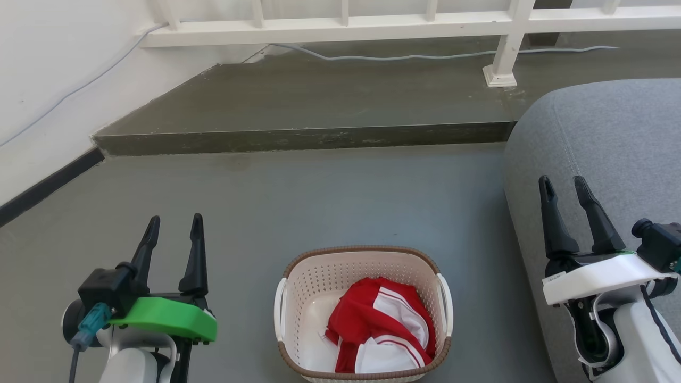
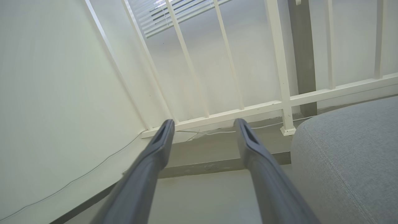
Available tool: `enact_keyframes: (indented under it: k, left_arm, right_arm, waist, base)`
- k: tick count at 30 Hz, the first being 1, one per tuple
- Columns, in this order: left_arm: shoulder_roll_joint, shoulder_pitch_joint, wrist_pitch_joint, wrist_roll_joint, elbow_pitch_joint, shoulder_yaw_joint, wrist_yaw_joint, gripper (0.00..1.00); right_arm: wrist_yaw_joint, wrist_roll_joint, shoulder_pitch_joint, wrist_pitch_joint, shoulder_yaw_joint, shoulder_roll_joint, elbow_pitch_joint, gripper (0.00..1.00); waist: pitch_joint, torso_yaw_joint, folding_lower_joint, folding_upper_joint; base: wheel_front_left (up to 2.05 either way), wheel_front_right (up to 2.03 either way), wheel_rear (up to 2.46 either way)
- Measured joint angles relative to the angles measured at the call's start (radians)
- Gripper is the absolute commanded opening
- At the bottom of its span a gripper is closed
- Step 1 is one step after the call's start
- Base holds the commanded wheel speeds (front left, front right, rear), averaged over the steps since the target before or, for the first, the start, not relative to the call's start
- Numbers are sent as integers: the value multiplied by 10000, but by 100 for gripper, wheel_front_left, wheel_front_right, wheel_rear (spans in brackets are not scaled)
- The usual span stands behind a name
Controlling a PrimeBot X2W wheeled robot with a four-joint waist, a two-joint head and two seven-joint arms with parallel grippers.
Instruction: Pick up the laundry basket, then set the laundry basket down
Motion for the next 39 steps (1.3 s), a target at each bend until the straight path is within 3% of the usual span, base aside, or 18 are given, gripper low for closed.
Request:
enact_keyframes:
  k: [7, 26, 39]
  left_arm:
    - [-10, -10, -86, 518, -31, -6, -10, 100]
    - [-42, -21, -86, 579, -44, 148, -102, 100]
    - [-58, -295, -86, 673, -211, 267, -105, 100]
  right_arm:
    - [12, -516, -5, -121, -21, 58, -38, 100]
    - [102, -861, -7, -132, -247, 219, -38, 100]
    - [184, -863, -239, -132, -412, 349, -96, 100]
  waist:
    - [12, -16, 0, 0]
    - [156, -55, 0, 0]
    - [1032, -308, 0, 0]
  base:
    - [0, 0, 0]
    - [0, 0, 0]
    - [0, 0, 0]
